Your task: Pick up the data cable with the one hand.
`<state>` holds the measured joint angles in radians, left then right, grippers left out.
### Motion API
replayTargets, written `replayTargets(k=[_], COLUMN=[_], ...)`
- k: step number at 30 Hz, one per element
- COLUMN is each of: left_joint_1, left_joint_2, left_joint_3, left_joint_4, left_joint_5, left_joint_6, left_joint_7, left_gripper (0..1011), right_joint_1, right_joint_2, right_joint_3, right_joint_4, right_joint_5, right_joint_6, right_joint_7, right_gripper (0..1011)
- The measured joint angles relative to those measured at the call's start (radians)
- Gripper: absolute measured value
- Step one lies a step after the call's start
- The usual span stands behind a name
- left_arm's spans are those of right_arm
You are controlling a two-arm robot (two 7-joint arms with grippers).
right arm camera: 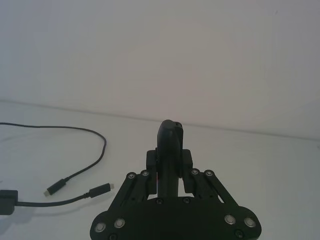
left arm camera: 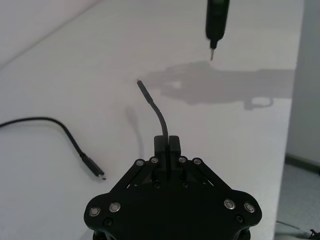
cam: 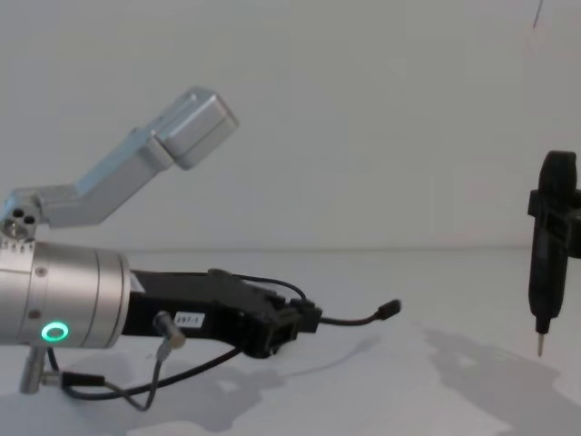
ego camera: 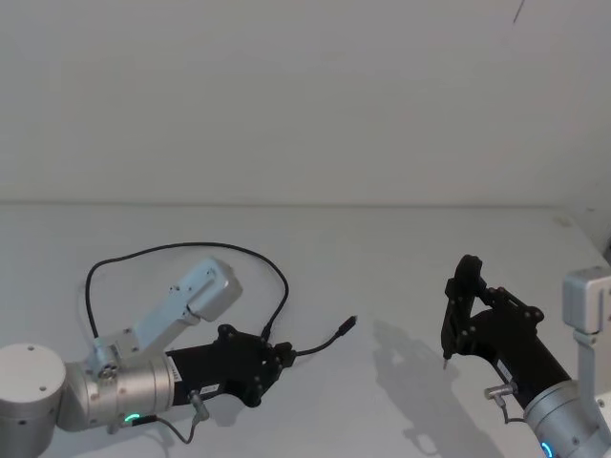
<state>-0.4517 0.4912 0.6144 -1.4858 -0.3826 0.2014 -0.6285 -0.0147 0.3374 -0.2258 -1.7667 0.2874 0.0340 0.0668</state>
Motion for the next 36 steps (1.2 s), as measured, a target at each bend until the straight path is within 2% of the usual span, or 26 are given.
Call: replayTargets(k=[15,22,24,36], left_joint_1=[0.002,0.003,0.003,0.004], left_joint_2=[0.010,0.012,0.012,0.014], left_joint_3=[-0.001,-0.001,0.000,0.000], left_joint_4=[-0.055,-0.065,-0.068,-0.074], left_joint_5=[-0.030,-0.035,-0.036,-0.040], left_joint_6=[-0.001,0.000,0.000,0.001], left_joint_7=[-0.014,-0.016,-0.017,-0.018], left_gripper=[42,42,42,42], right_joint_1=[0.009,0.047,0.073,0.149], right_joint_2=[-0.008,-0.032,-0.045,-0.086], right_joint_3=[-0.002,-0.015,-0.026,-0.068], right_joint_4=[0.000,0.007,0.017,0.065], right_joint_5=[0.002,0.018,0.021,0.014], right_joint_6=[-0.004,-0.029,-0.043,-0.095], right_joint_7=[0.008,0.040,0.057,0.113], right_gripper=[279,279,279,279])
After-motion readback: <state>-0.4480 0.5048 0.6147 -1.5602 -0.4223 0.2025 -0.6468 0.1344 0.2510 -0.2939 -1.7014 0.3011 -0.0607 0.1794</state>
